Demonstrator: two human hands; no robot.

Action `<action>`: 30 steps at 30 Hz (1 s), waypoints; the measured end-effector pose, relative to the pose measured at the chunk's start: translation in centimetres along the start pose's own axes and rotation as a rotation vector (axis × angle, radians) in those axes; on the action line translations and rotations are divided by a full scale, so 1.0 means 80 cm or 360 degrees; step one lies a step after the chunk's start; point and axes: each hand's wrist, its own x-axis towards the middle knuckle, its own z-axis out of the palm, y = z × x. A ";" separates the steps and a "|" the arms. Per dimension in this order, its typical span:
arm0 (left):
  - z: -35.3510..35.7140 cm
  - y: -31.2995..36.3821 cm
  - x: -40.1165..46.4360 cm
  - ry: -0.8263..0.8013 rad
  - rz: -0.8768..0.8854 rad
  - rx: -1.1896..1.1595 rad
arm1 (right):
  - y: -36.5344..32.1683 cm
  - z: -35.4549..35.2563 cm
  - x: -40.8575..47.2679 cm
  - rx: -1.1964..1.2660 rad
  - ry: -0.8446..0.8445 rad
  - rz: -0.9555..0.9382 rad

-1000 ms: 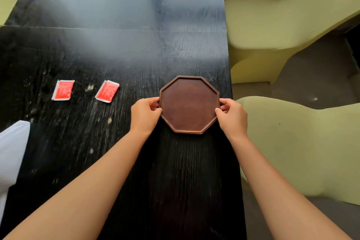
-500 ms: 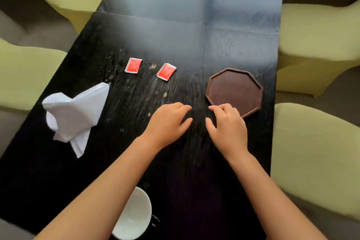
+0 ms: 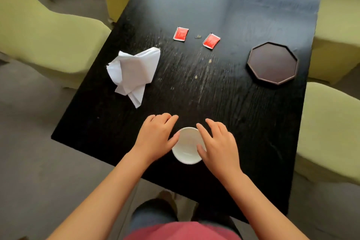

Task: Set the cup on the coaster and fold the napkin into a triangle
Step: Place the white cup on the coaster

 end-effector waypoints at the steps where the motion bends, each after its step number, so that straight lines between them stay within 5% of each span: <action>1: 0.005 -0.006 -0.009 -0.0027 0.0004 -0.0034 | -0.006 0.006 -0.009 0.0002 -0.0021 0.0048; 7: 0.040 -0.022 -0.038 -0.0237 -0.0040 -0.0223 | -0.037 0.040 -0.051 0.0146 -0.0043 0.0369; 13: 0.067 -0.020 -0.038 -0.0709 -0.0634 -0.1345 | -0.045 0.065 -0.064 0.0791 0.0022 0.0784; 19: 0.083 -0.023 -0.045 -0.0815 -0.0954 -0.2283 | -0.047 0.076 -0.066 0.1209 0.0083 0.0986; 30: 0.094 -0.029 -0.038 -0.0765 -0.0772 -0.2336 | -0.031 0.071 -0.049 0.1406 0.0197 0.1278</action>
